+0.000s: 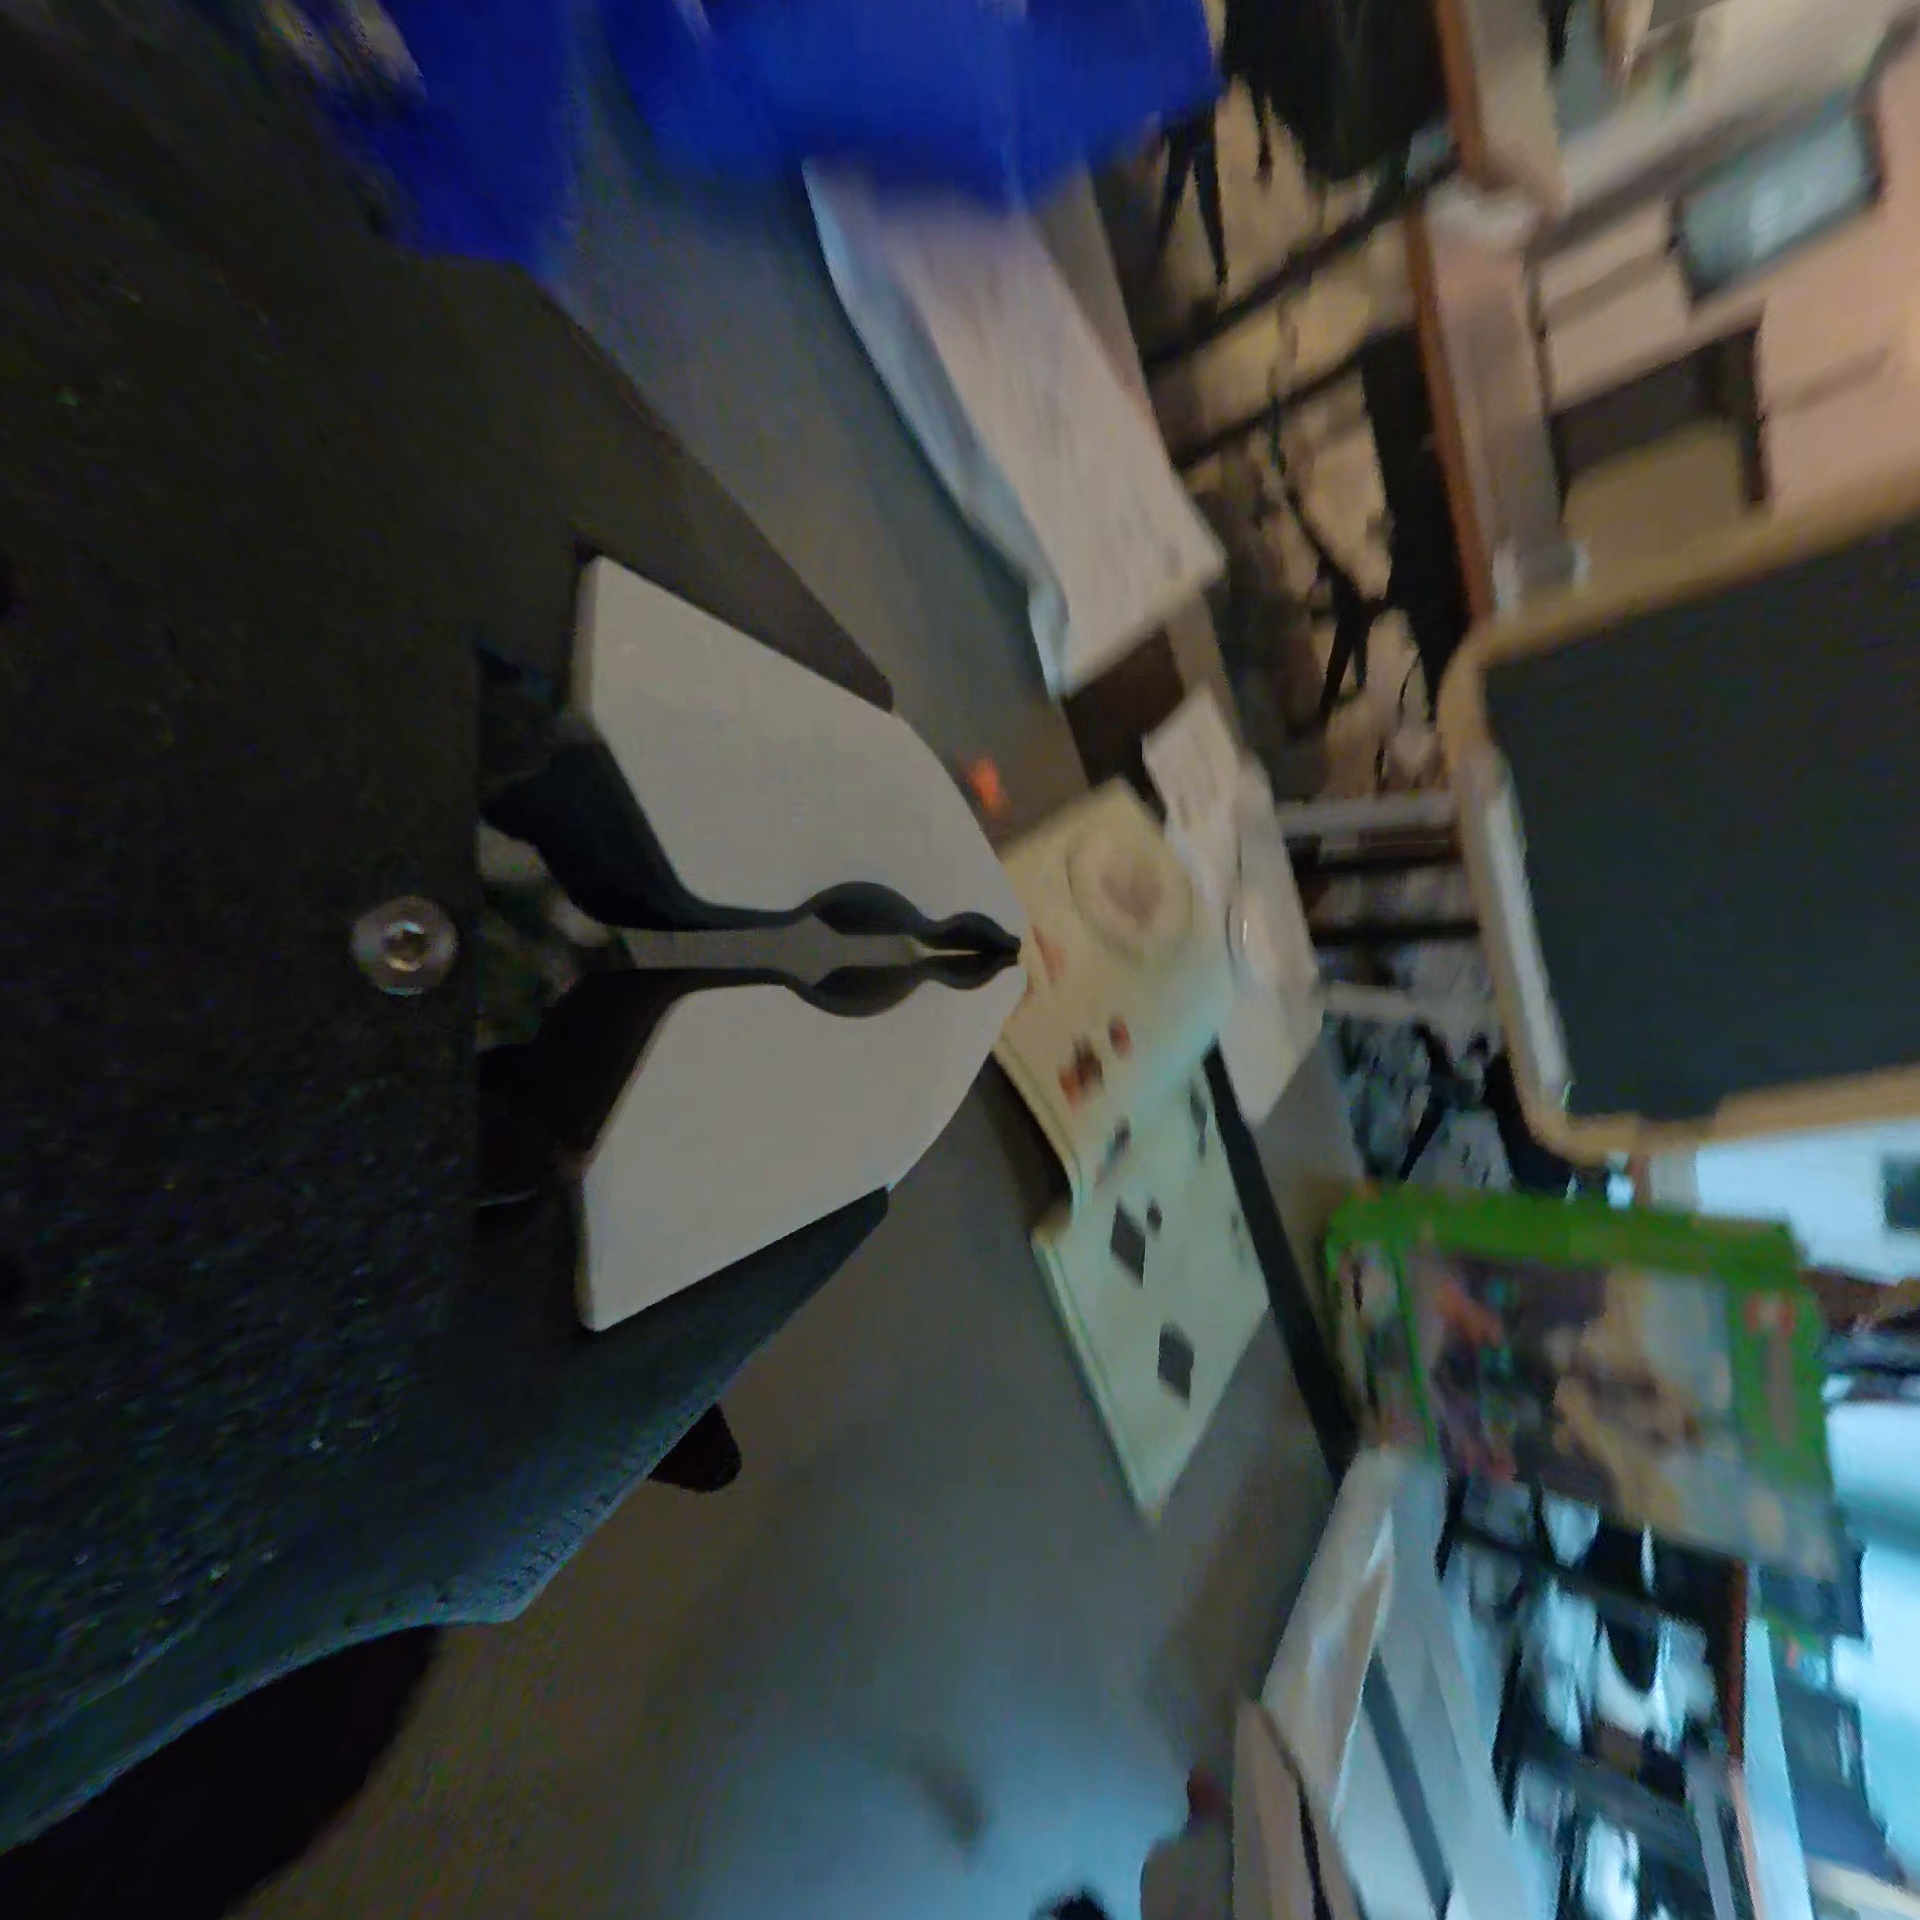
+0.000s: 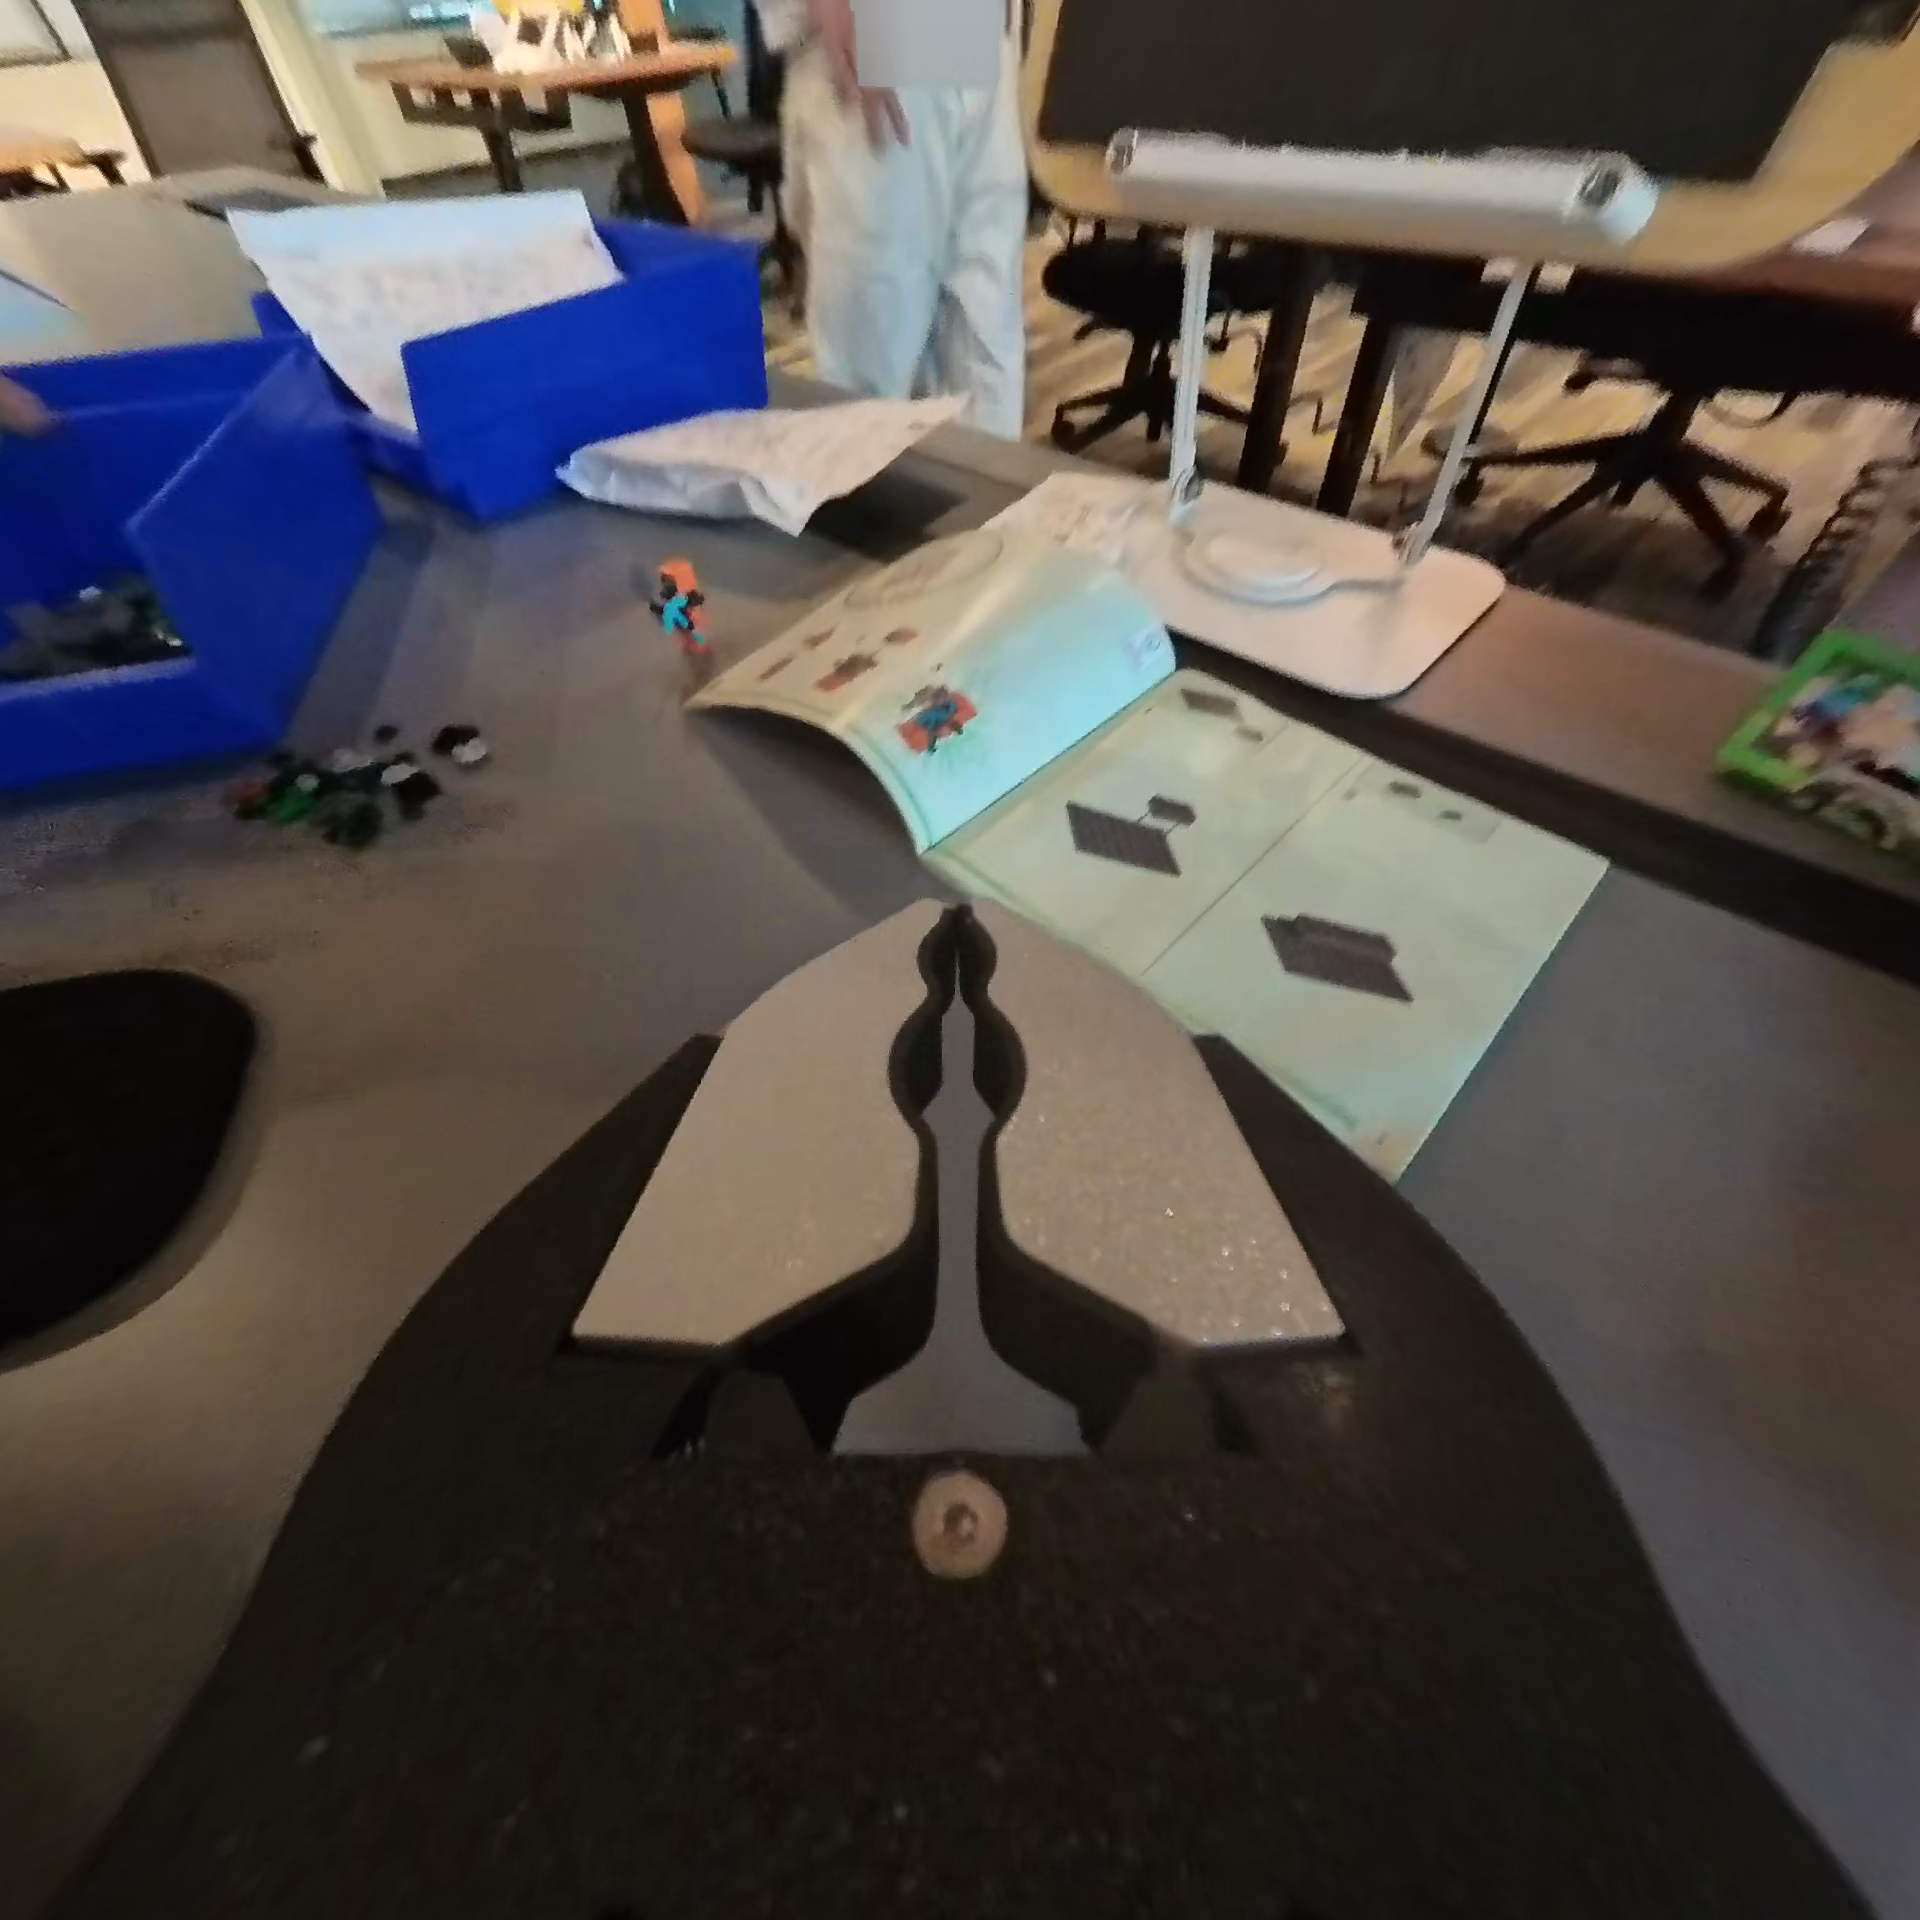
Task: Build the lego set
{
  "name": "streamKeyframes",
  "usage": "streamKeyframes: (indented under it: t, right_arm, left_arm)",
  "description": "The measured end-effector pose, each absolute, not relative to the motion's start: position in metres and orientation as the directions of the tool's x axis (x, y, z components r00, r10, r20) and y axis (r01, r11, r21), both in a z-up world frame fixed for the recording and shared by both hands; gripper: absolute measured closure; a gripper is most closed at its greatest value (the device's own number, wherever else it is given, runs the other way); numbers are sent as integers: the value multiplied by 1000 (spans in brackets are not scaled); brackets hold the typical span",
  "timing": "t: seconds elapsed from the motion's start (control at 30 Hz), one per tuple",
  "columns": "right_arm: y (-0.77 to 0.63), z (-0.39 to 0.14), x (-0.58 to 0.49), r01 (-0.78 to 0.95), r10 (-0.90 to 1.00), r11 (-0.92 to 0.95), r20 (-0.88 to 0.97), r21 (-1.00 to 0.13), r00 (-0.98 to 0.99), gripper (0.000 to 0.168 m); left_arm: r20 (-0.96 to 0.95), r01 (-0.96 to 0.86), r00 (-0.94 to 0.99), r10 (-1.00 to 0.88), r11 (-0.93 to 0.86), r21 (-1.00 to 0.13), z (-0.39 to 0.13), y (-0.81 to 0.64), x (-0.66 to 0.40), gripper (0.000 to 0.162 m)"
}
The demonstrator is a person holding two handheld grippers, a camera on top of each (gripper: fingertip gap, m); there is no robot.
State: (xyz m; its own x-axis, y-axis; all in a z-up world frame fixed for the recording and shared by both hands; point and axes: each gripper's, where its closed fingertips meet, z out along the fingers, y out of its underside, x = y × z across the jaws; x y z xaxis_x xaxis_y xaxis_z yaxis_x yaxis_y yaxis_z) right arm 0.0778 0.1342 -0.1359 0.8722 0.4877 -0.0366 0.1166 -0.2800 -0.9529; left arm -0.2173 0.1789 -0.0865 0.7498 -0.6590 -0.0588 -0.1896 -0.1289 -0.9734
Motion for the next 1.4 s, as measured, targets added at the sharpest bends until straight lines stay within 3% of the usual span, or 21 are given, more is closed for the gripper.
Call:
streamKeyframes:
  t: [0.23, 0.5, 0.73, 0.9, 1.4]
  right_arm:
    - [166, -145, 85, 171, 461, -257, 35, -951, 887, 168]
    - [218, -181, 96, 160, 392, -476, -46, -865, 919, 168]
    - [273, -205, 94, 213, 369, -587, -24, -781, 929, 168]
    - [304, -229, 86, 273, 362, -712, -6, -647, 932, 168]
    - [330, -253, 85, 160, 233, -857, -93, -489, 968, 168]
  left_arm:
    - [25, -202, 680, -733, -220, -955, -121, 211, -115, 162]
    - [144, -178, 727, -672, -387, -905, -184, 250, -72, 162]
    - [67, -232, 700, -711, -315, -920, -194, 231, -71, 161]
    - [16, -269, 676, -736, -268, -925, -196, 227, -73, 161]
    - [4, -289, 652, -758, -253, -923, -205, 227, -77, 162]
